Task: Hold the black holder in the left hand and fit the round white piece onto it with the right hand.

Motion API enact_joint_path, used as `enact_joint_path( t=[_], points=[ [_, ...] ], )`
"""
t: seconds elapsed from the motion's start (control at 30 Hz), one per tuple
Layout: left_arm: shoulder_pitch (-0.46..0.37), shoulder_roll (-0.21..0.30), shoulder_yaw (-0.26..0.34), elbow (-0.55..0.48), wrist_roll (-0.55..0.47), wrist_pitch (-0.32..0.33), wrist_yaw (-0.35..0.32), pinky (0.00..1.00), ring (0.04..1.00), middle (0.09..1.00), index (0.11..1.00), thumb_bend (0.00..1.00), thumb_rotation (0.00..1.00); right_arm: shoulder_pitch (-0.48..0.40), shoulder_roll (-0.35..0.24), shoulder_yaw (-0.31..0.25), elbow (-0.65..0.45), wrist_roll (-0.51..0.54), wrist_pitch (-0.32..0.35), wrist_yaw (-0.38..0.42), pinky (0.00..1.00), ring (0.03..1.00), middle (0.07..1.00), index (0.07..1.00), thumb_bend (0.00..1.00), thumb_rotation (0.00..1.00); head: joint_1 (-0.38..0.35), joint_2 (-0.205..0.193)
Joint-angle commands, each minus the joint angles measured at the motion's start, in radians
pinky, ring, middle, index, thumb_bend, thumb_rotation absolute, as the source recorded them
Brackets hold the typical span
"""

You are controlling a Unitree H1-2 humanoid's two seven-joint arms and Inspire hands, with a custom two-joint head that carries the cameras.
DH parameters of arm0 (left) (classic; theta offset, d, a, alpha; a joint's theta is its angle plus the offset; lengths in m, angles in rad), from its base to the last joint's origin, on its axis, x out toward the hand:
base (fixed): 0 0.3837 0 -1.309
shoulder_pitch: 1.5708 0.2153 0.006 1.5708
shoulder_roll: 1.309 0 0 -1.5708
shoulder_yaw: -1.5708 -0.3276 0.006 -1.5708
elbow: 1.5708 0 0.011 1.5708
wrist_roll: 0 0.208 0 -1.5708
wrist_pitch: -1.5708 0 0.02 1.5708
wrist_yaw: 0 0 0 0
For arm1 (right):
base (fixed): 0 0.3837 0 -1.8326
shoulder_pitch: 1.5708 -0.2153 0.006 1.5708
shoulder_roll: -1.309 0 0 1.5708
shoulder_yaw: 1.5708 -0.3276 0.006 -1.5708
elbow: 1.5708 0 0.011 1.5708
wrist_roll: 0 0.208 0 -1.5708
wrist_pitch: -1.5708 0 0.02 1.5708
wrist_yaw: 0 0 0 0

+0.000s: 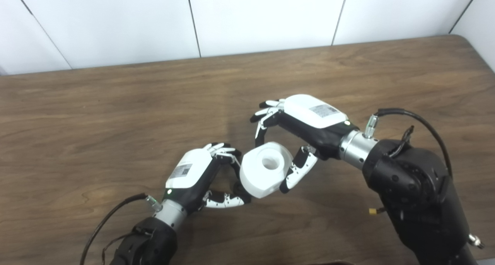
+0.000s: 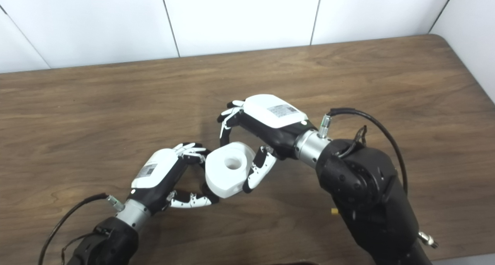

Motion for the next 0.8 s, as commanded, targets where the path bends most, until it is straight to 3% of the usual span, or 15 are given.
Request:
enact_joint_path(
  t=[0.0,0.77],
  points=[
    [0.009,-0.001,-0.012,-0.008,0.003,0.014,-0.031,0.94,0.911,0.817,0.486,0.52,0.06,-0.025,0.003,-0.006,-0.011,-0.004,-0.028,-0.034,0.98,0.949,0.849,0.483,0.53,0.14,-0.001,0.001],
    [0.006,-0.015,-0.015,-0.009,0.012,0.017,-0.024,0.93,0.906,0.810,0.485,0.52,0.06,0.002,0.025,0.013,0.021,-0.003,-0.082,-0.072,0.96,0.934,0.837,0.482,0.53,0.14,0.005,0.002]
  ],
)
